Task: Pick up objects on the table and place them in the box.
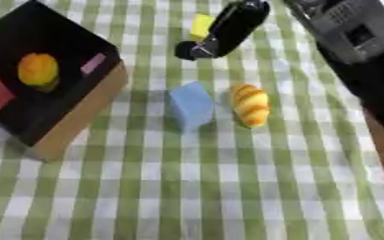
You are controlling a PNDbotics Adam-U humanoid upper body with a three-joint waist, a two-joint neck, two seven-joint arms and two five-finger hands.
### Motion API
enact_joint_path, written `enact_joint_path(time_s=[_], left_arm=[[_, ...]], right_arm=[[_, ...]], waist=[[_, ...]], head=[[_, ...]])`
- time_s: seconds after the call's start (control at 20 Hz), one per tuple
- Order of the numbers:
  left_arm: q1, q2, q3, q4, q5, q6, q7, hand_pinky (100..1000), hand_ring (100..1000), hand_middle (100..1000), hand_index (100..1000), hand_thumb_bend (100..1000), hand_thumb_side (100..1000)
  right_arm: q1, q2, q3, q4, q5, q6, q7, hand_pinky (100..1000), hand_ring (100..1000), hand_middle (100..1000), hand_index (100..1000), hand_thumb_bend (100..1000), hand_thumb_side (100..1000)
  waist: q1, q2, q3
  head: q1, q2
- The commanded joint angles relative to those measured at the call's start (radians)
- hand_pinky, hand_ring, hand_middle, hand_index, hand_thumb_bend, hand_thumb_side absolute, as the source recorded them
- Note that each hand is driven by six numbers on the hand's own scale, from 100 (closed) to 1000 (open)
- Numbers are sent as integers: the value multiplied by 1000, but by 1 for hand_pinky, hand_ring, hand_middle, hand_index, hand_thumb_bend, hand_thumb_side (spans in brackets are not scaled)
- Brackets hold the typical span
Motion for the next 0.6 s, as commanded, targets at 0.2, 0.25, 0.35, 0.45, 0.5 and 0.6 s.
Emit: enact_joint_path(time_s=[0.2,0.25,0.35,0.45,0.5,0.6], left_arm=[[-6,30,14,-15,-5,0,5,796,788,762,824,408,670],[-6,30,14,-15,-4,0,5,796,788,762,824,408,671],[-5,28,14,-15,-4,0,5,796,788,762,824,406,672],[-5,27,14,-15,-3,0,5,796,790,763,824,405,672],[-5,26,14,-15,-3,0,5,796,790,763,824,405,672],[-6,25,14,-15,-2,0,4,796,792,764,824,403,673]], right_arm=[[103,-123,-48,-49,-5,0,-26,850,842,752,894,377,100],[121,-131,-51,-49,-4,1,-30,849,842,752,894,377,100],[156,-145,-56,-49,4,3,-35,849,842,753,893,377,100],[186,-154,-60,-49,15,8,-40,849,842,753,893,379,100],[199,-158,-61,-49,21,10,-42,849,843,754,893,382,100],[222,-164,-62,-49,35,17,-44,849,843,755,894,385,100]], waist=[[11,-14,-2],[12,-14,-1],[14,-11,0],[16,-9,1],[17,-9,2],[18,-7,3]], head=[[8,4],[8,4],[10,3],[11,2],[11,2],[11,1]])
